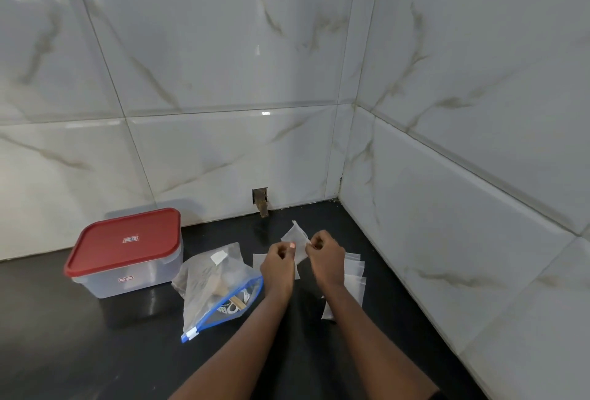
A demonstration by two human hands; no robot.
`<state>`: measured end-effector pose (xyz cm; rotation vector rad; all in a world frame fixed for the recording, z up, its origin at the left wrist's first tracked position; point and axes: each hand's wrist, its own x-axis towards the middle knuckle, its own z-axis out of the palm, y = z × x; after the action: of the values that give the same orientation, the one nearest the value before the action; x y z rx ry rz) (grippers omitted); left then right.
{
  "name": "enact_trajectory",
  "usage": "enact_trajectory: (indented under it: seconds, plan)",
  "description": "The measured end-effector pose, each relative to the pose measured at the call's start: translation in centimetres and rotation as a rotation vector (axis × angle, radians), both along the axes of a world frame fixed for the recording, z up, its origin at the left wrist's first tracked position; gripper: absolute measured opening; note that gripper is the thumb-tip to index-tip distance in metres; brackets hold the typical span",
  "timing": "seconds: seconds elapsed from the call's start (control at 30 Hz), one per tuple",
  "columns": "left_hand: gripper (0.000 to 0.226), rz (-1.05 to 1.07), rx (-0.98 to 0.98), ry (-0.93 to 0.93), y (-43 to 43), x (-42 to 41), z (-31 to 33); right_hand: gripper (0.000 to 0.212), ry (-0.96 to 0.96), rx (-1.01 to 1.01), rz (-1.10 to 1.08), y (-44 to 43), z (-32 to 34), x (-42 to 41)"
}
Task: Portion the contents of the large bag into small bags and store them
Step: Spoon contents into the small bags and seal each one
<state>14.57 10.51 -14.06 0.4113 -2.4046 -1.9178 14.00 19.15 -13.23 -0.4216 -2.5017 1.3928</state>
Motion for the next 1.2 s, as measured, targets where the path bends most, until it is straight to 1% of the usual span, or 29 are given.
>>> enact_trajectory:
  seconds: [0.13,0.23,0.47,0.53,0.6,0.7,0.8,0.9,1.0,1.07,1.13,1.2]
  plan:
    - [0.017,-0.079,0.090,0.023,0.0,0.2,1.9,0.014,0.061,-0.166,0.111,0.1,1.0,1.2]
    - [0.018,-0.100,0.058,0.035,-0.4,0.6,2.5,0.016,0.082,-0.263,0.152,0.1,1.5,2.1]
    - [0.018,-0.094,0.283,-0.024,-1.6,2.3,3.8,0.019,0.091,-0.347,0.261,0.1,2.9,4.0]
    - [0.019,-0.109,0.336,-0.033,-2.0,2.7,4.3,0.014,0.080,-0.399,0.260,0.0,3.2,4.4]
    - [0.018,-0.128,0.350,-0.030,-2.3,3.2,4.7,0.009,0.070,-0.416,0.230,-0.1,3.4,4.6]
    - [0.015,-0.170,0.314,-0.009,-2.6,3.7,4.9,0.012,0.029,-0.339,0.191,0.0,4.2,4.7]
    - [0.022,-0.198,0.212,0.020,-3.0,3.6,4.7,0.022,-0.045,-0.258,0.199,0.2,5.2,4.8]
    - [0.026,-0.212,0.115,0.046,-3.2,3.7,4.9,0.026,-0.022,-0.032,0.188,0.2,6.0,4.8]
    - [0.030,-0.187,0.052,0.045,-3.2,3.6,4.9,0.013,0.005,0.202,0.234,-0.6,6.3,5.1]
    - [0.034,-0.170,-0.022,0.029,-3.1,3.5,5.1,0.016,0.032,0.333,0.260,-1.0,6.2,5.3]
    - [0.035,-0.168,-0.108,0.010,-3.2,3.4,5.3,0.021,0.043,0.424,0.266,-1.2,6.4,5.6]
    - [0.034,-0.165,-0.140,0.000,-3.3,3.3,5.5,0.024,0.051,0.477,0.263,-0.9,6.4,5.7]
